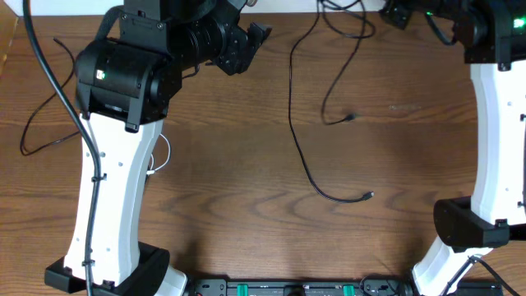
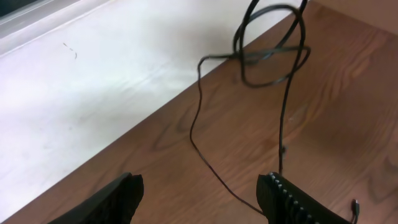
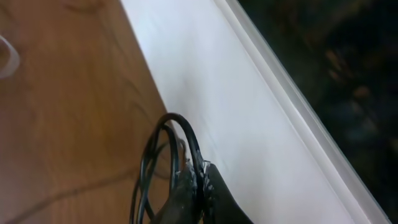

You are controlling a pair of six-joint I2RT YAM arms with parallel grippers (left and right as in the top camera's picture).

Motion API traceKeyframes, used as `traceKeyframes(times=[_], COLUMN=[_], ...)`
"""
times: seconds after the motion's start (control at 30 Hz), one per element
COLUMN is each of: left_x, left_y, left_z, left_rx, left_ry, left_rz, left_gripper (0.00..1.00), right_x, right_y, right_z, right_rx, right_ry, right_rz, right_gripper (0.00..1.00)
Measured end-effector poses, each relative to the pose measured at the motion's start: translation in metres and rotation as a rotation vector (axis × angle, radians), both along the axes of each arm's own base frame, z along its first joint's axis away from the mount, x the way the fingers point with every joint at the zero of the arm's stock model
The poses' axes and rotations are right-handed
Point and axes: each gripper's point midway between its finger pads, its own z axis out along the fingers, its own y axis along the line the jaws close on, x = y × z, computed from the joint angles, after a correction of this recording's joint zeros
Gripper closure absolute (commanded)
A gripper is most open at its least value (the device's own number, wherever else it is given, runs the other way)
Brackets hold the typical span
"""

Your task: Untangle cables

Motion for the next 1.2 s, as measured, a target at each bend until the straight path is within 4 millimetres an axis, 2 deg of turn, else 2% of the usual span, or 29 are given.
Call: traceKeyframes(times=[0.13,0.23,0.27,0.3,0.37,0.4,0.5,0.7,0.83,1.0,1.03,1.07,1.1,1.2], left_x=[0.0,0.0,-0.001,-0.001,-0.001,-0.001,-0.001,-0.002,-0.002,-0.002,-0.002,-0.002,-0.002,-0.001], left_y=[0.0,0.0,0.0,0.0,0.0,0.0,0.0,0.0,0.0,0.001,0.001,0.001,0.001,0.004], left_z=[0.0,-0.001,-0.001,-0.001,-0.001,-0.001,-0.002,-0.003,-0.003,-0.003,-0.003,-0.003,-0.003,-0.002], left_rx=[0.0,0.001,0.001,0.001,0.001,0.001,0.002,0.003,0.003,0.004,0.004,0.004,0.004,0.012], left_ry=[0.002,0.003,0.004,0.004,0.005,0.005,0.008,0.012,0.013,0.014,0.014,0.014,0.014,0.009], left_rz=[0.0,0.0,0.0,0.0,0.0,0.0,0.0,0.0,0.0,0.0,0.0,0.0,0.0,0.015], left_gripper=[0.36,0.36,0.36,0.36,0.36,0.36,0.36,0.36,0.36,0.36,0.36,0.36,0.36,0.36], right_x=[0.01,0.011,0.011,0.011,0.011,0.01,0.007,-0.008,-0.026,-0.04,-0.039,-0.034,-0.033,-0.028], right_y=[-0.036,-0.05,-0.054,-0.054,-0.053,-0.053,-0.051,-0.039,-0.031,-0.005,0.003,0.016,0.019,0.031], right_z=[-0.012,-0.019,-0.02,-0.02,-0.021,-0.021,-0.023,-0.031,-0.048,-0.092,-0.108,-0.136,-0.142,-0.182], right_rx=[-0.058,-0.078,-0.082,-0.083,-0.084,-0.086,-0.083,-0.044,-0.04,-0.083,-0.099,-0.124,-0.129,-0.176], right_ry=[0.028,0.051,0.055,0.057,0.057,0.056,0.072,0.14,0.241,0.402,0.445,0.51,0.523,0.612], right_rz=[-0.11,-0.147,-0.153,-0.154,-0.152,-0.148,-0.136,-0.061,-0.009,0.103,0.133,0.174,0.182,0.21], right_gripper=[0.99,0.99,0.94,0.74,0.44,0.42,0.48,0.49,0.49,0.49,0.49,0.51,0.5,0.56])
